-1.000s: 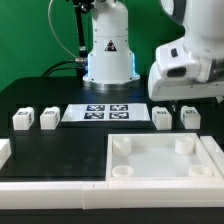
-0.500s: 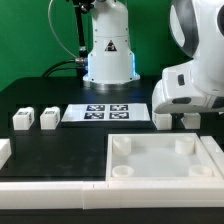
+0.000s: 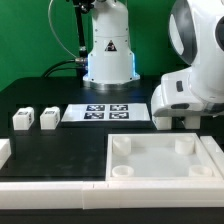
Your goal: Assemble one leg
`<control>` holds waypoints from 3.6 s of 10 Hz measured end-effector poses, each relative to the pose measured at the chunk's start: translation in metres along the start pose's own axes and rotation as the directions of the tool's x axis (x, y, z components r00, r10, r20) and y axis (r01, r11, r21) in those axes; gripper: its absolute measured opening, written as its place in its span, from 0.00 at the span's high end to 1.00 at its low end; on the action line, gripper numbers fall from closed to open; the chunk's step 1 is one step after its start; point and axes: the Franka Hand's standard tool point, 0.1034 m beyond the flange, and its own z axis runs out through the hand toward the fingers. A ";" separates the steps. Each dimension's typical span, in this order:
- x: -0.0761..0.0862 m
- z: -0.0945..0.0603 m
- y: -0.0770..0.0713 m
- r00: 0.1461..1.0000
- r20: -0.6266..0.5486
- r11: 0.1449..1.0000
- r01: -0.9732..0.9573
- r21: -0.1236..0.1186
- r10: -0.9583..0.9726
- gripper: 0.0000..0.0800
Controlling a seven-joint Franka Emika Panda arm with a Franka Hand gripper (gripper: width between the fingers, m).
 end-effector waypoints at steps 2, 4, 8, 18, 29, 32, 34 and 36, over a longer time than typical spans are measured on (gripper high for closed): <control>0.000 0.000 0.000 1.000 0.000 1.000 0.000 0.000 0.000 0.64; 0.000 0.000 0.000 1.000 0.000 1.000 0.000 0.000 0.000 0.64; -0.003 -0.027 0.012 0.997 0.025 0.998 0.068 -0.010 -0.067 0.64; 0.003 -0.174 0.048 0.867 -0.481 0.991 0.129 -0.032 -0.128 0.64; 0.061 -0.294 0.072 0.171 -0.974 0.983 0.125 -0.131 -0.151 0.63; 0.062 -0.291 0.072 0.174 -0.973 0.983 0.126 -0.132 -0.153 0.63; 0.077 -0.274 0.061 0.121 -0.981 0.983 0.129 -0.134 -0.149 0.63; 0.088 -0.260 0.054 0.107 -0.983 0.982 0.133 -0.134 -0.148 0.63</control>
Offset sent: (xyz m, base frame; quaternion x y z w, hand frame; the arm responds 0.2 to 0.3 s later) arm 0.0000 0.0000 0.0000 0.0000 0.0000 0.0000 1.0000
